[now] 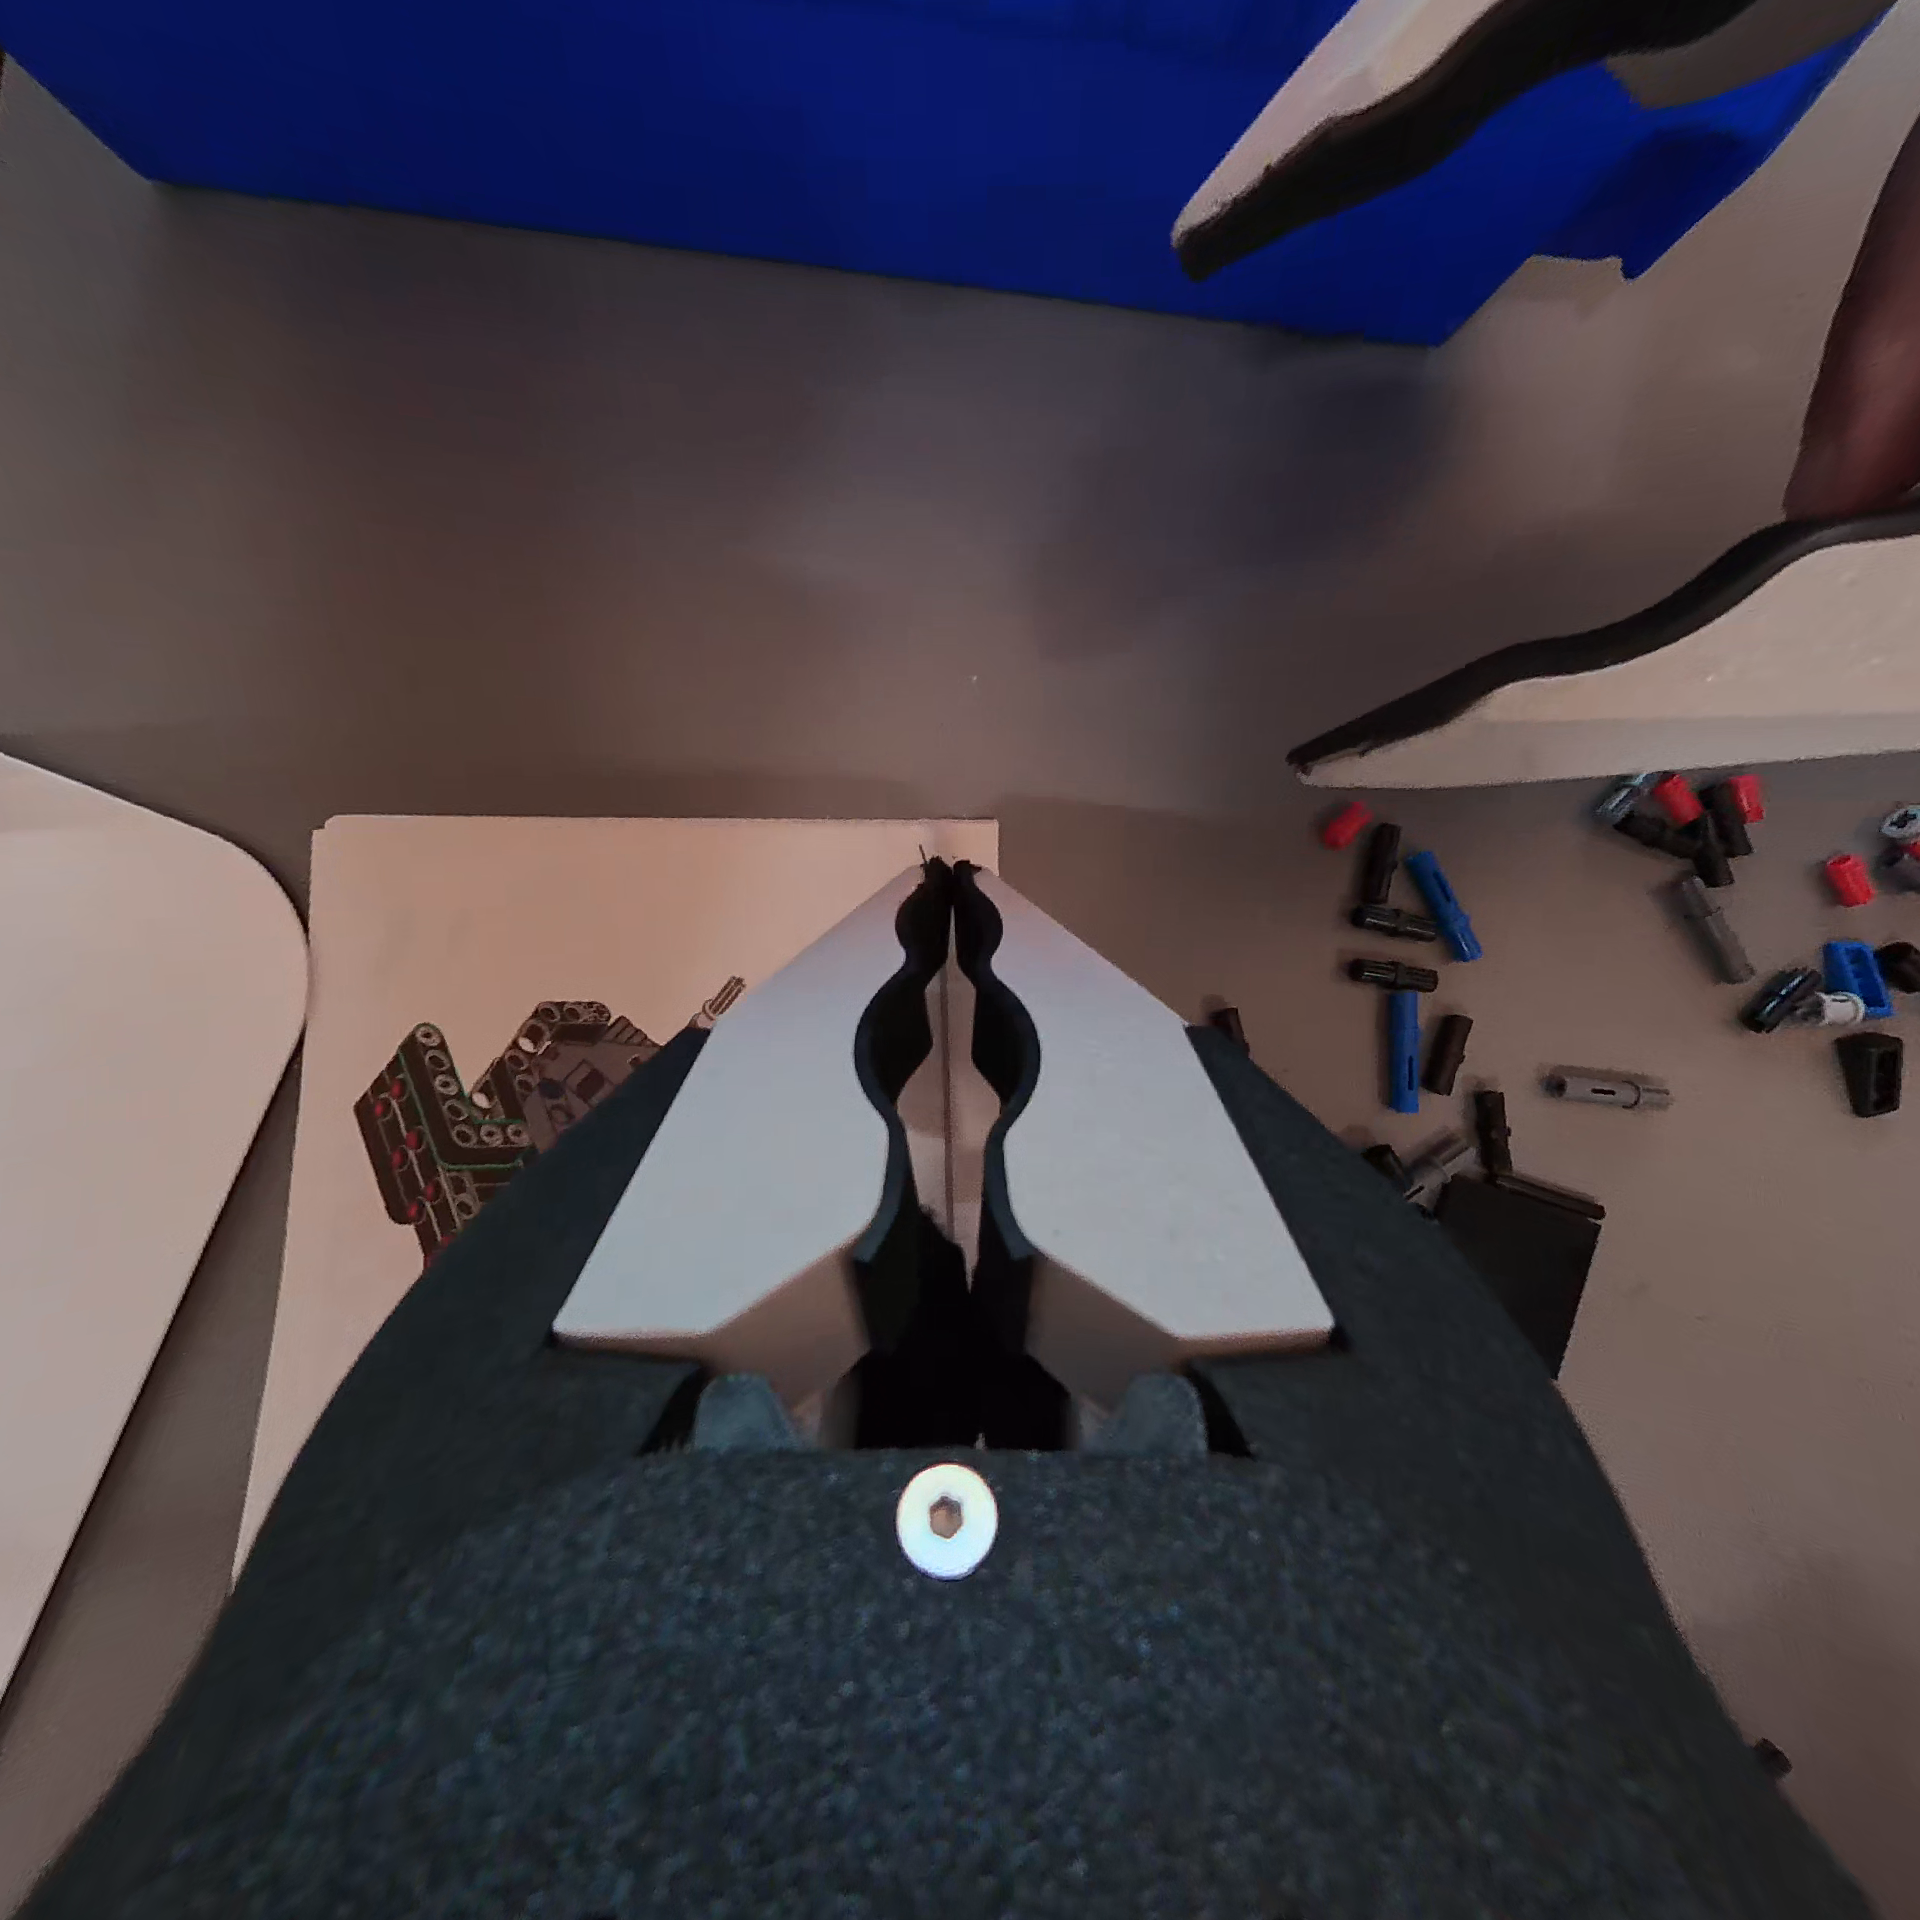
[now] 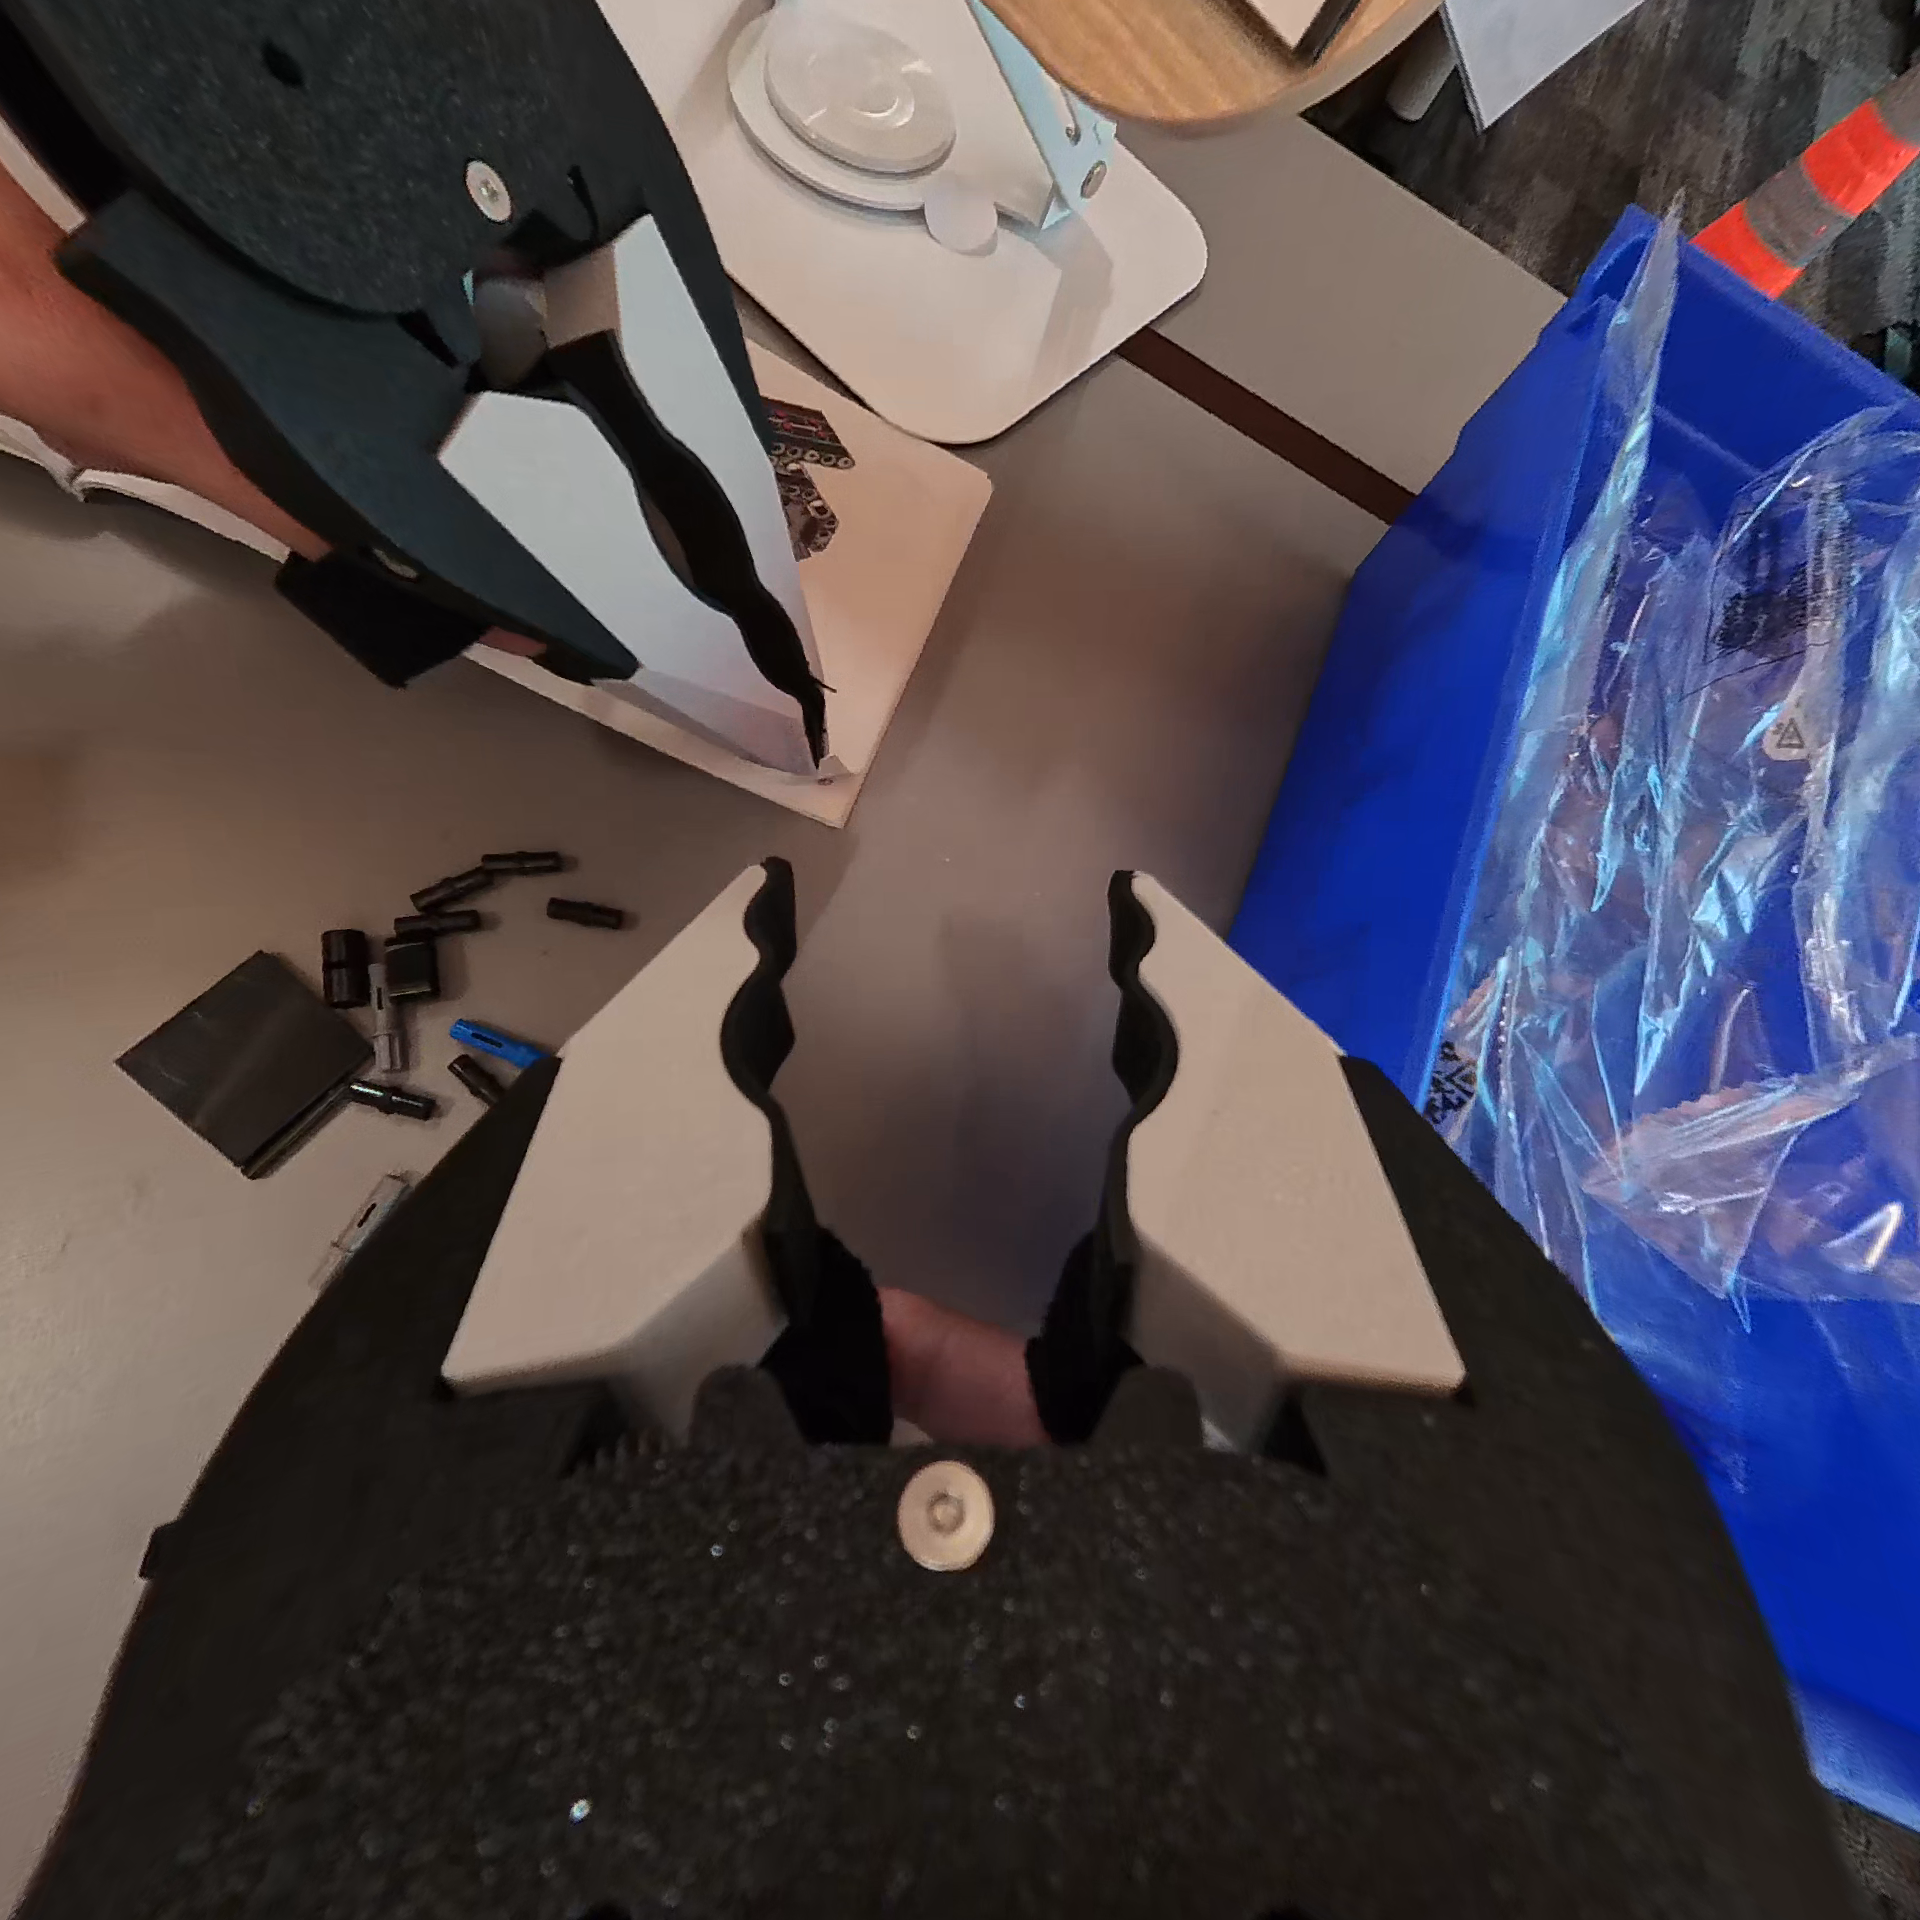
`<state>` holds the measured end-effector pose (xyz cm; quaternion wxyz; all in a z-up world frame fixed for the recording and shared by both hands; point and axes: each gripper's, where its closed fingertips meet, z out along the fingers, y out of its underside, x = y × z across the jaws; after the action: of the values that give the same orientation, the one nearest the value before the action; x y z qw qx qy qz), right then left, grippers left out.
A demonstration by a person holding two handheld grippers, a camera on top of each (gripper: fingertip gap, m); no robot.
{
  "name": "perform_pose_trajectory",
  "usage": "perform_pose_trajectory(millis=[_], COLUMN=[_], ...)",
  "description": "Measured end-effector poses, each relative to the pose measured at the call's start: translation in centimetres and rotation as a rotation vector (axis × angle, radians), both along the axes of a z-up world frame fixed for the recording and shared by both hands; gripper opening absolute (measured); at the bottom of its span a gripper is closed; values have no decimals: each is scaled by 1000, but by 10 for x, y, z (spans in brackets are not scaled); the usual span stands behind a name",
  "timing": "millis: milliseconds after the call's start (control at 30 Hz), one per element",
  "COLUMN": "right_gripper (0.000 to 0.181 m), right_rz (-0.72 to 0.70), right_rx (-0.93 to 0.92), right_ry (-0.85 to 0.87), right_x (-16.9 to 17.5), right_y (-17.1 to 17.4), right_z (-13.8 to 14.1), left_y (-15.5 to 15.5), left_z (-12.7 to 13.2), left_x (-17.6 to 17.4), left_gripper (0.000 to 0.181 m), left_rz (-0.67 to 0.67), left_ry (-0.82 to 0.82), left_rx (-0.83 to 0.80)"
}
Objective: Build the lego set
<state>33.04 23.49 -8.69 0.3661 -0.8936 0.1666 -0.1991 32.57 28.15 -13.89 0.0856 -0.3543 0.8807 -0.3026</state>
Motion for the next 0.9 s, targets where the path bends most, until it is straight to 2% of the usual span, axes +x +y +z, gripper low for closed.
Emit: perform_pose_trajectory(millis=[267, 400, 467, 533, 667, 800, 900], right_gripper=[60, 60, 60, 60, 60, 60, 60], right_rz=[12, 11, 8, 9, 11, 14, 18], right_rx=[-30, -41, -36, -33, -33, -34, -31], right_ry=[-6, -8, -6, -3, -1, -3, 1], right_x=[-2, -1, -1, -1, -1, -1, -2], right_y=[3, 2, 2, 2, 2, 2, 3], right_z=[-7, -10, -9, -9, -9, -9, -10], left_y=[3, -5, -9, -10, -9, -8, -7], left_z=[-1, 4, 5, 3, -1, -4, 2], left_x=[1, -3, -4, -4, 0, 0, -1], left_gripper=[0, 0, 18, 22, 21, 0, 0], left_rz=[-8, -41, -53, -57, -56, -57, -57], left_ry=[-27, -42, -52, -56, -67, -74, -101], left_rx=[18, -11, -10, 6, 44, 68, 74])
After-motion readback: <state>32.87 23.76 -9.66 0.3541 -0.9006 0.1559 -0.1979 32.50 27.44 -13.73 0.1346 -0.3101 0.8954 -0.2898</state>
